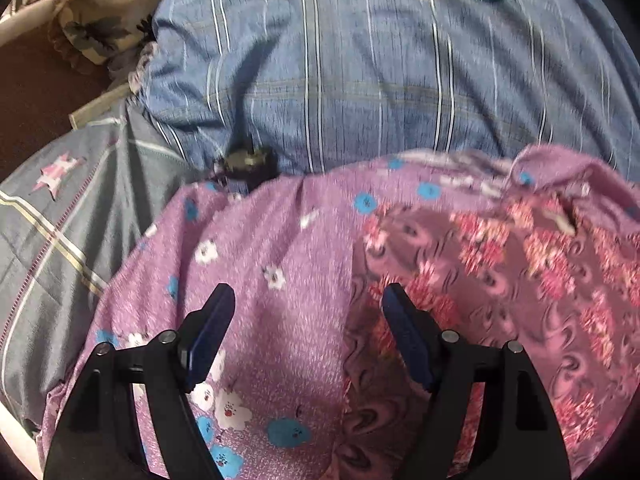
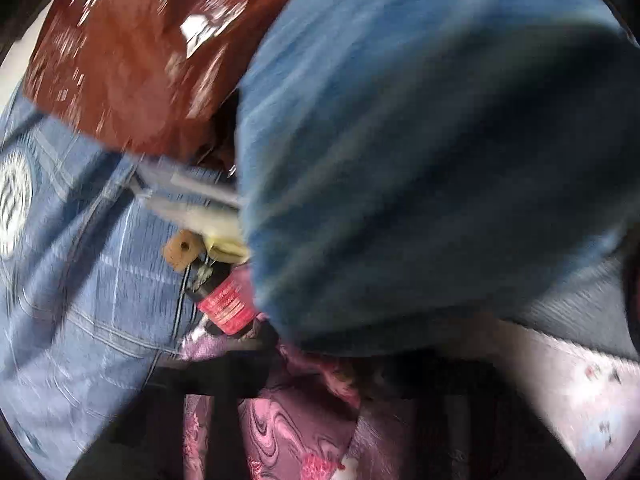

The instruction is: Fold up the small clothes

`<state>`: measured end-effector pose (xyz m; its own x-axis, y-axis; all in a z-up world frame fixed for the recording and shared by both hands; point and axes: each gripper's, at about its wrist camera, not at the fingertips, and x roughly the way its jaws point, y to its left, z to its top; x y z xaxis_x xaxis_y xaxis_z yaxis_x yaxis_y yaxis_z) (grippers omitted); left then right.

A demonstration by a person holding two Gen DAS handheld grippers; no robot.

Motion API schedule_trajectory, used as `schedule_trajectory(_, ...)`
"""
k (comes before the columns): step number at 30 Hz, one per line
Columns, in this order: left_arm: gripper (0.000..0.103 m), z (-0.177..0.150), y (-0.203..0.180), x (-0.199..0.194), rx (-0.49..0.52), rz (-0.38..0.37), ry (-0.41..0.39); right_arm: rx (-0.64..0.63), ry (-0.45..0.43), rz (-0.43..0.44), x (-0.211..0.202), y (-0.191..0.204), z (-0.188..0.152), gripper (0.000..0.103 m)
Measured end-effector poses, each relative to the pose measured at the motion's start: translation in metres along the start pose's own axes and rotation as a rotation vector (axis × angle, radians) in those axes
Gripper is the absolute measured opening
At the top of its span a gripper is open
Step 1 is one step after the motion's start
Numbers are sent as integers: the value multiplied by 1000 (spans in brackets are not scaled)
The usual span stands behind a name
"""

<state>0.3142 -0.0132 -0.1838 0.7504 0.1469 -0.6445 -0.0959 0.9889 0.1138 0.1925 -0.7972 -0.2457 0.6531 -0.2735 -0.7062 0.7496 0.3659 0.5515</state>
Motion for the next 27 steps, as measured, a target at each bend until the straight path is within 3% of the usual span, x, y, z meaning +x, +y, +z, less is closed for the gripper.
schedule_trajectory(2, 77, 2, 0, -8, -5, 5, -41, -29, -11, 1, -6, 6, -4, 5)
schedule_trajectory(8, 77, 6, 19, -22, -71, -8, -76, -28, -101, 220, -95, 39, -7, 5)
schedule_trajectory(12, 77, 10, 40, -26, -133, -2, -68, -54, -109, 372, -166, 90, -13, 5)
schedule_trajectory(15, 77, 11, 57, -25, -158, 33, -40, -119, -74, 500, -219, 147, -39, 5)
schedule_trajectory(20, 77, 13, 108, -17, -187, 134, 28, -266, 35, 640, -259, 246, -124, 6)
schedule_trajectory(24, 77, 6, 157, -11, -288, 138, 91, -357, 178, 716, -258, 312, -229, 6)
schedule_trajectory(27, 77, 2, 183, -10, -360, 116, 112, -409, 285, 735, -233, 354, -311, 6)
